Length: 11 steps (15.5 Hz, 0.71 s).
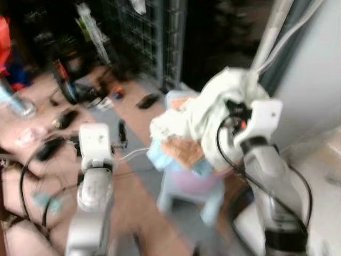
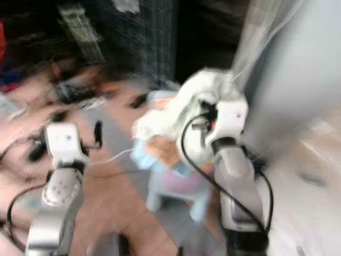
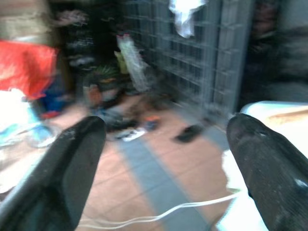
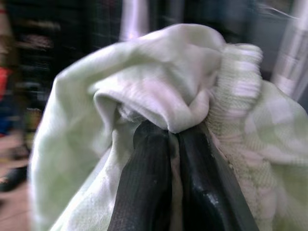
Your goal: Clothes washing
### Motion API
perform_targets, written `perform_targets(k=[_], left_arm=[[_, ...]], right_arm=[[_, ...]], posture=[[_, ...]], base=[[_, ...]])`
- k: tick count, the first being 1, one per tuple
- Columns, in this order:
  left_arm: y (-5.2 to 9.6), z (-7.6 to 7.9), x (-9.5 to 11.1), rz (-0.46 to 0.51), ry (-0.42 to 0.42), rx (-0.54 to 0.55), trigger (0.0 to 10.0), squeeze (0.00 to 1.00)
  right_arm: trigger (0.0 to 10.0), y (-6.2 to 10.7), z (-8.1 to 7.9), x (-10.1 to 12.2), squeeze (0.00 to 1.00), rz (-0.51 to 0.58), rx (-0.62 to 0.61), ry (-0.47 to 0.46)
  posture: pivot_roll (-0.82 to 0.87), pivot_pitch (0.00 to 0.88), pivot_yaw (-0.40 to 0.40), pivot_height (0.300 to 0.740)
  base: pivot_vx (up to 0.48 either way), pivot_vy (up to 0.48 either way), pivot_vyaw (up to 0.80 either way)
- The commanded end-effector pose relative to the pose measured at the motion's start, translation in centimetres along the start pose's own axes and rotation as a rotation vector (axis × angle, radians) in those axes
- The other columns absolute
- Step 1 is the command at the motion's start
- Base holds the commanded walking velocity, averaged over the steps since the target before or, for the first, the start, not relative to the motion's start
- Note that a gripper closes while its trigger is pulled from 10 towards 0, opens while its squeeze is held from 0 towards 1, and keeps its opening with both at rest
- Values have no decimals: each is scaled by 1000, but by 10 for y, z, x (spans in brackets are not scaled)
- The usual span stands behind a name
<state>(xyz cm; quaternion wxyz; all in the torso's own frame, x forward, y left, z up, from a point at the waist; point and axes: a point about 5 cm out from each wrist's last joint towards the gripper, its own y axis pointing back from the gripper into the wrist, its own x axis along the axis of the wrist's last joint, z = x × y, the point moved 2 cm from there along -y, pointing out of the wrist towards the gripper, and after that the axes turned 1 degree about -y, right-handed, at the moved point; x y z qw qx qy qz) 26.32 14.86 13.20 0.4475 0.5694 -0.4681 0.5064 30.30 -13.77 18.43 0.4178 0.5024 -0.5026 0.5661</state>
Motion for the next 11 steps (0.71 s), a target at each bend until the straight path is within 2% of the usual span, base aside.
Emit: perform_targets(k=[1, 3, 6, 11], left_arm=[[-2, 1, 2, 4, -5, 0, 10000, 0], [-3, 1, 3, 1, 12, -10, 10000, 0], [-1, 7, 5, 24, 33, -89, 10000, 0], [-8, 6, 6, 29, 34, -88, 10000, 0]], right_arm=[[10000, 1, -1, -1, 0, -1, -7, -3], [10000, 0, -1, 0, 0, 1, -18, 1], [10000, 3, 5, -2, 0, -4, -51, 23], [10000, -9, 8, -2, 0, 11, -67, 49]], posture=[[4, 58, 14, 740], [0, 57, 19, 740], [-3, 43, 23, 740], [-7, 39, 29, 740]], base=[[0, 0, 0], [0, 0, 0], [0, 0, -752], [0, 0, -800]])
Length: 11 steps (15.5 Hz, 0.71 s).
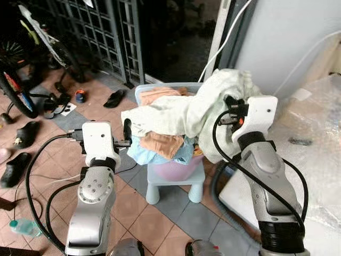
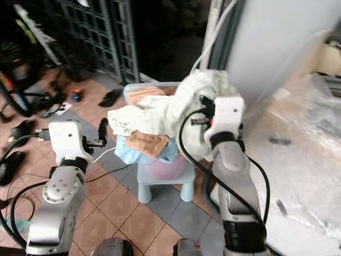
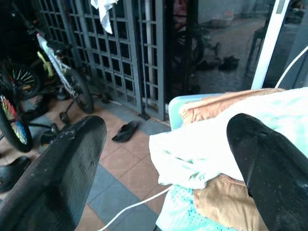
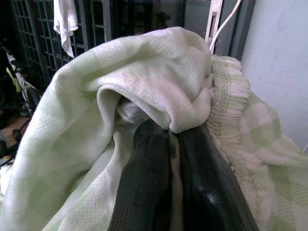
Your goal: Clothes washing
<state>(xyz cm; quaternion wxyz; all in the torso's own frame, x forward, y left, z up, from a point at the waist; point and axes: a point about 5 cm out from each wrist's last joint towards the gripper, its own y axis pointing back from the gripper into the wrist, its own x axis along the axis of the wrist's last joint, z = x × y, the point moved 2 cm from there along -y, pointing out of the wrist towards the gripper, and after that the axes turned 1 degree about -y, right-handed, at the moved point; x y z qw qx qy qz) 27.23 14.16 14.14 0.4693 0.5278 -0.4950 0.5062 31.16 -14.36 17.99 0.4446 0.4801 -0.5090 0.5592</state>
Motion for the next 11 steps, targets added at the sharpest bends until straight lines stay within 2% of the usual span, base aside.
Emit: perform_targets(k=[1, 6, 11], left_arm=[[3, -1, -6, -17, -3, -3, 10000, 0], [2, 1, -6, -13, 7, -2, 10000, 0], [3, 2, -8, -23, 4, -6, 10000, 0]], right_arm=[[10000, 0, 5, 1, 0, 19, -25, 15], [10000, -4, 2, 0, 0, 20, -12, 16], [10000, -8, 5, 5, 0, 42, -22, 21]], posture=[[-9, 18, 30, 740], [-5, 22, 17, 740], [-4, 24, 17, 740]], base=[[0, -424, -775], [0, -419, -789], [0, -400, -800]])
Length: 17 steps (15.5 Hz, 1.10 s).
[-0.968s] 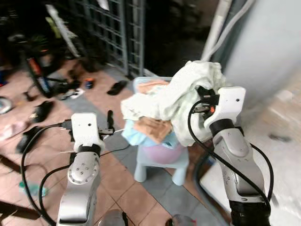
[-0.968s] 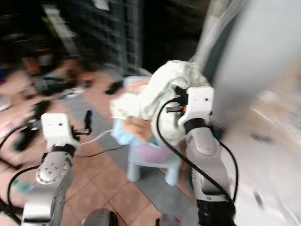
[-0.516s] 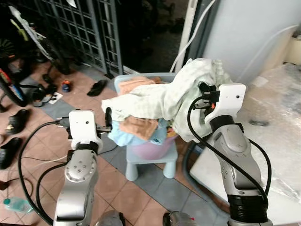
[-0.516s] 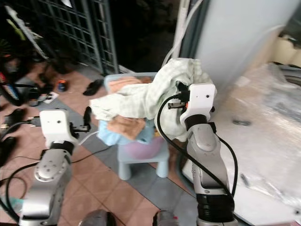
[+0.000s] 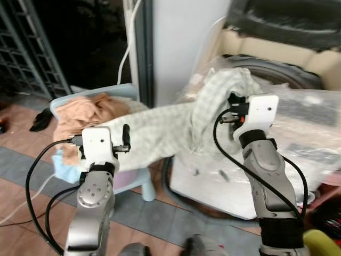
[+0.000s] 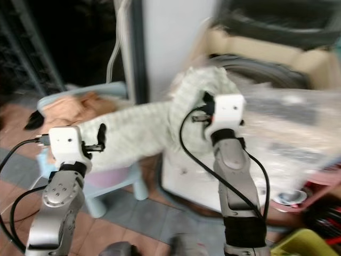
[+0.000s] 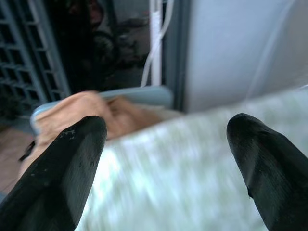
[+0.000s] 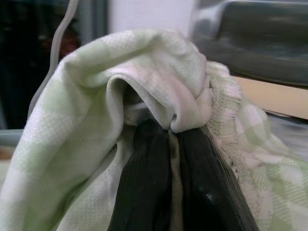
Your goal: Clothes washing
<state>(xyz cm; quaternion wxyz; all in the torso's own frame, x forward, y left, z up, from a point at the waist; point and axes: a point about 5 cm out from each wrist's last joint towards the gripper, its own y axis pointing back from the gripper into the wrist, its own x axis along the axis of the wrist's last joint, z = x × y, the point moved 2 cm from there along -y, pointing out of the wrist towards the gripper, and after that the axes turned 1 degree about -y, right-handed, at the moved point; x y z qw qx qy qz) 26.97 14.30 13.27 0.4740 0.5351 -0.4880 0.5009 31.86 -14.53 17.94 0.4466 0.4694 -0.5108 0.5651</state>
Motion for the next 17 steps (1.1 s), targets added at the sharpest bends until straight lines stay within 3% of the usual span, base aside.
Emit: perform_targets(k=[1, 6, 10, 12, 15, 17], left_arm=[[-1, 3, 2, 7, 5, -2, 10000, 0], [0, 2, 3, 6, 23, 18, 10000, 0], [-2, -11, 7, 5, 26, 56, 10000, 0], [3, -19, 8, 0, 42, 68, 10000, 0], [11, -18, -4, -50, 48, 74, 10000, 0], [8, -13, -2, -46, 56, 66, 10000, 0]], right_arm=[[10000, -3, 3, 7, 0, 31, -15, 0], [10000, -7, 0, 12, 0, 51, 8, -19], [10000, -10, -4, 17, 0, 67, 65, -4], [10000, -11, -5, 21, 0, 64, 61, -55], [10000, -13, -3, 22, 0, 67, 71, -46], [10000, -26, -9, 41, 0, 153, 158, 66]], posture=[[-3, 25, 15, 740], [-3, 37, 18, 740], [2, 83, 28, 740], [-3, 108, 25, 740], [-1, 103, 20, 740], [8, 88, 18, 740]], base=[[0, 0, -800], [0, 0, -180], [0, 0, 0], [381, 0, 0], [428, 0, 0], [433, 0, 0]])
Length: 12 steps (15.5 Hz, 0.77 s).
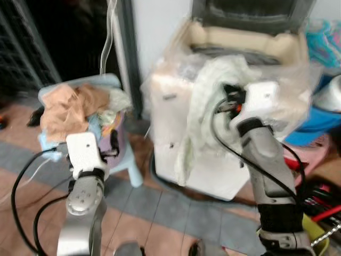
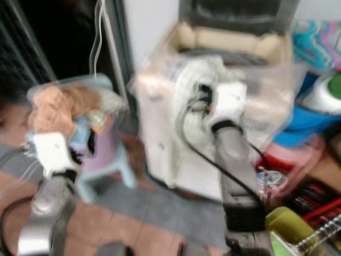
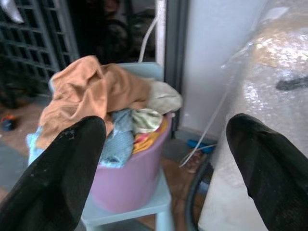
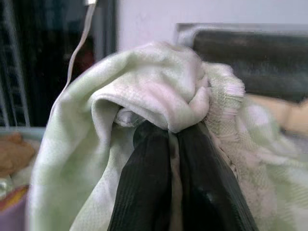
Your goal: Clothes washing
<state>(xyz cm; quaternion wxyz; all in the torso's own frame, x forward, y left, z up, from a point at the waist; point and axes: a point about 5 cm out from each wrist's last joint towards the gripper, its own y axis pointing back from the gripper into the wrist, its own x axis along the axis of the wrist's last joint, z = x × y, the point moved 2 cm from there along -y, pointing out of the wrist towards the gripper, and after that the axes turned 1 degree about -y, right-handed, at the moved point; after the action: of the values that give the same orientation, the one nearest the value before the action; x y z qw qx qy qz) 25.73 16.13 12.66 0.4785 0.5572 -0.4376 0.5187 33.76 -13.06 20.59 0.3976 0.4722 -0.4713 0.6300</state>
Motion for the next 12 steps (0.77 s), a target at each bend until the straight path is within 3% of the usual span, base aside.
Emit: perform_targets(k=[1, 4, 8, 10, 11, 12], left_arm=[[-2, 7, 6, 15, 7, -24, 10000, 0], [-2, 6, 4, 3, 11, -30, 10000, 0], [-3, 10, 4, 3, 12, -34, 10000, 0], [-5, 11, 5, 8, 16, -35, 10000, 0], [-5, 12, 4, 8, 18, -37, 10000, 0], [-6, 14, 4, 8, 18, -42, 10000, 0]], right_arm=[[10000, -10, 2, 27, 0, 108, 40, 66], [10000, -25, 6, 38, 0, 125, 68, 85], [10000, -52, 1, 67, 0, 216, 145, 201], [10000, -68, 1, 85, 0, 257, 151, 213], [10000, -85, 9, 102, 0, 271, 95, 199], [10000, -100, 37, 136, 0, 326, -77, 140]], posture=[[6, 91, 16, 740], [9, 78, 14, 740], [4, 66, 16, 740], [0, 59, 16, 740], [-2, 59, 19, 740], [2, 55, 19, 740]], base=[[431, 0, 0], [433, 0, 0], [432, 0, 0], [433, 0, 0], [435, 0, 0], [386, 0, 0]])
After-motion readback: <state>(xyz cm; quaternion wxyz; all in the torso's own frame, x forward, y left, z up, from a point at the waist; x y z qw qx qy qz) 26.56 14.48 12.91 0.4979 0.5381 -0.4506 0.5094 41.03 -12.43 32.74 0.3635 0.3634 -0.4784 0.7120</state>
